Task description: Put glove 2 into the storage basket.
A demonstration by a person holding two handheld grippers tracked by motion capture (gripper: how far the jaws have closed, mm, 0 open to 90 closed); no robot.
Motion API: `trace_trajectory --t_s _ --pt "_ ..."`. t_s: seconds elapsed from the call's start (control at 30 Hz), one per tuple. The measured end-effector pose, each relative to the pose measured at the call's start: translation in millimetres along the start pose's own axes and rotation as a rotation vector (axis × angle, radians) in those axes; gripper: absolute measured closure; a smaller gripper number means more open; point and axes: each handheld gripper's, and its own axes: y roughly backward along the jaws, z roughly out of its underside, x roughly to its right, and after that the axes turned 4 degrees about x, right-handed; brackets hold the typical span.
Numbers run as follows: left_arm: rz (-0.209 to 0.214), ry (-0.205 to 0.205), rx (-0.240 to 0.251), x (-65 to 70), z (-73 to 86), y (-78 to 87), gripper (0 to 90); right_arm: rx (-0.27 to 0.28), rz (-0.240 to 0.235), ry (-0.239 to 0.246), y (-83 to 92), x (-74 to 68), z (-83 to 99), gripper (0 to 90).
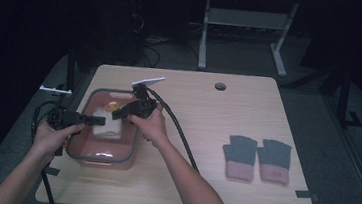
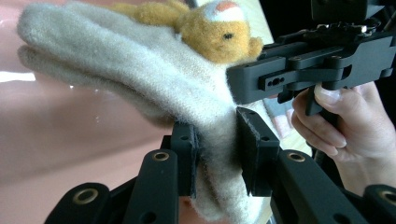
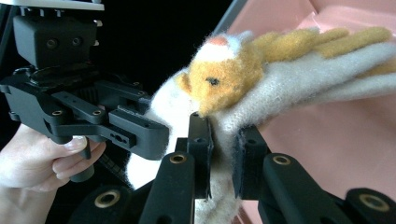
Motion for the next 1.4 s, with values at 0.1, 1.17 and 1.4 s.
trace_trajectory --t_s 0.1,1.17,1.4 --pt "-0.018 -0.011 -0.016 -0.6 0.7 -2.0 69.9 -0.005 0.002 -0.010 -3.8 4.3 2.8 79.4" --pt "-0.190 -0.023 -0.116 -12.1 18.2 -23.7 69.7 -0.070 0.160 0.027 -2.2 11.9 10.3 74.1" --pt "-0.231 -0.037 -0.139 -12.1 20.9 -29.4 67.1 -0.064 0.156 0.033 3.1 11.2 10.5 73.9"
